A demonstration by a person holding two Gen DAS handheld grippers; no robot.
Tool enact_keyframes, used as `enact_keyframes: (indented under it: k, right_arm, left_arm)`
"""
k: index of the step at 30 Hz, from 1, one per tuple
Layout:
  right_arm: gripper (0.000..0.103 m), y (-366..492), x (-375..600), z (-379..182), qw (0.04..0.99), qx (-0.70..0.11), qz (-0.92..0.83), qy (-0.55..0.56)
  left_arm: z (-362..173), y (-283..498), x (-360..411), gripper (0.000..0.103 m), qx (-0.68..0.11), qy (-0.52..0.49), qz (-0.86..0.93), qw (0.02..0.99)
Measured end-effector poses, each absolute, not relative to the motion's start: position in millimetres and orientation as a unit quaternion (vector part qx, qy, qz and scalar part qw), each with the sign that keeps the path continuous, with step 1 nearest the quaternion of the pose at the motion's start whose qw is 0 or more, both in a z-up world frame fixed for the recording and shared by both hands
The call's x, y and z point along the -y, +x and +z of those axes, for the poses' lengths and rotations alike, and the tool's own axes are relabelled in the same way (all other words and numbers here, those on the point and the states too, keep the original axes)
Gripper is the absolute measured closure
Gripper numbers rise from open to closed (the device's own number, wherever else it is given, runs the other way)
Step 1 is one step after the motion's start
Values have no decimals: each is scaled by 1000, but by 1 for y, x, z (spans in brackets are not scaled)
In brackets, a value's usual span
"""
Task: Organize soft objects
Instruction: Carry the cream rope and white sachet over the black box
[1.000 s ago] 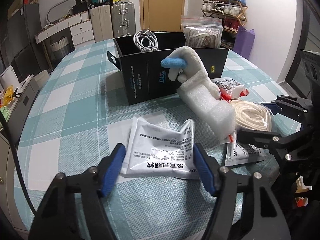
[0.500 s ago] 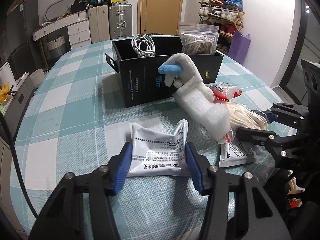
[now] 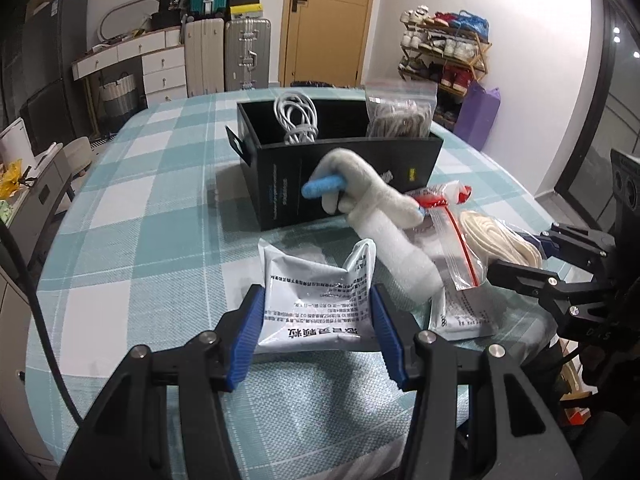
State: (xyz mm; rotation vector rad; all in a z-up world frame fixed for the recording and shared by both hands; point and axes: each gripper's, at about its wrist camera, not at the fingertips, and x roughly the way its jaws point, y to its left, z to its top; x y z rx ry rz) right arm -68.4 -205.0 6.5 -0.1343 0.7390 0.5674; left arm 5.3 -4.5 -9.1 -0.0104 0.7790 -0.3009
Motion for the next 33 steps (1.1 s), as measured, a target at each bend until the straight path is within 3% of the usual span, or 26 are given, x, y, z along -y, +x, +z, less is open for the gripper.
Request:
enact_keyframes:
  k: [33]
  right_arm:
    - [64, -61, 212, 53, 914, -305, 262, -48]
  left_arm:
    - [43, 18, 8, 51, -314, -18, -133, 940]
